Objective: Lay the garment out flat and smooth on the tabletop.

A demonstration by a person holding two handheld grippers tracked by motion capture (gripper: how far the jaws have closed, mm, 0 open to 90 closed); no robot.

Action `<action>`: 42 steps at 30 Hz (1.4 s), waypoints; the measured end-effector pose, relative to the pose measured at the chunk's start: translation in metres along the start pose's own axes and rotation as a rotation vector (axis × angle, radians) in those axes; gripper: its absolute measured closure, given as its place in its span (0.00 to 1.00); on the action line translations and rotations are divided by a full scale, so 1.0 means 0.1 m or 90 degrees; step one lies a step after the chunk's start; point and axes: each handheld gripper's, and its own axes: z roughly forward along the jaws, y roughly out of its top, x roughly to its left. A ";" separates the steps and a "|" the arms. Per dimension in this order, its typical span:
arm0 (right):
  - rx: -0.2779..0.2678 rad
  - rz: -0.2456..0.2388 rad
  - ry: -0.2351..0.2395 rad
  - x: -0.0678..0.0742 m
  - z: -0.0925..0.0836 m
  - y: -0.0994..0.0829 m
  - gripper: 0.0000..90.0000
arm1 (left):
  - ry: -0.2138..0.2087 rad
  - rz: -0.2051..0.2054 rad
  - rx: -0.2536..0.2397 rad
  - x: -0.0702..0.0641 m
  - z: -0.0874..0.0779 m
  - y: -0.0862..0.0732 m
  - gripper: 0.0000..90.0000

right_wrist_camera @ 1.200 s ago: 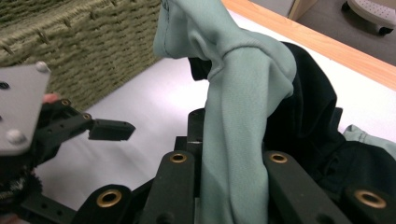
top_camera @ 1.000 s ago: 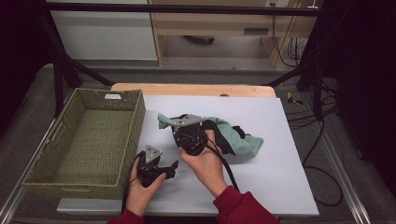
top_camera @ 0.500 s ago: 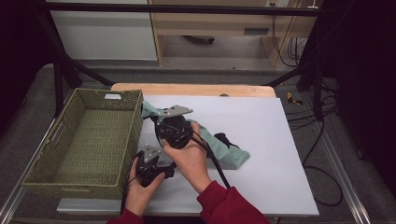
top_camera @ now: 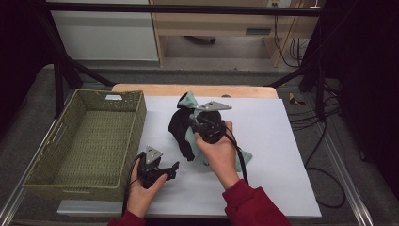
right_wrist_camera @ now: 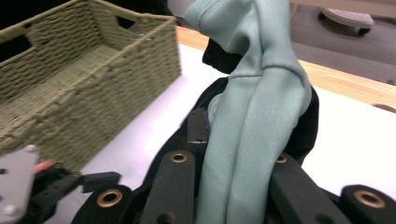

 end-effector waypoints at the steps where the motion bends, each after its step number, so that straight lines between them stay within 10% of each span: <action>1: 0.000 0.003 -0.004 -0.04 -0.01 -0.01 0.89 | 0.000 0.001 0.001 0.00 0.00 0.00 0.16; 42: 0.025 0.154 -0.130 -1.39 -0.54 -0.82 0.89 | 0.003 0.007 0.006 -0.01 0.02 0.00 0.16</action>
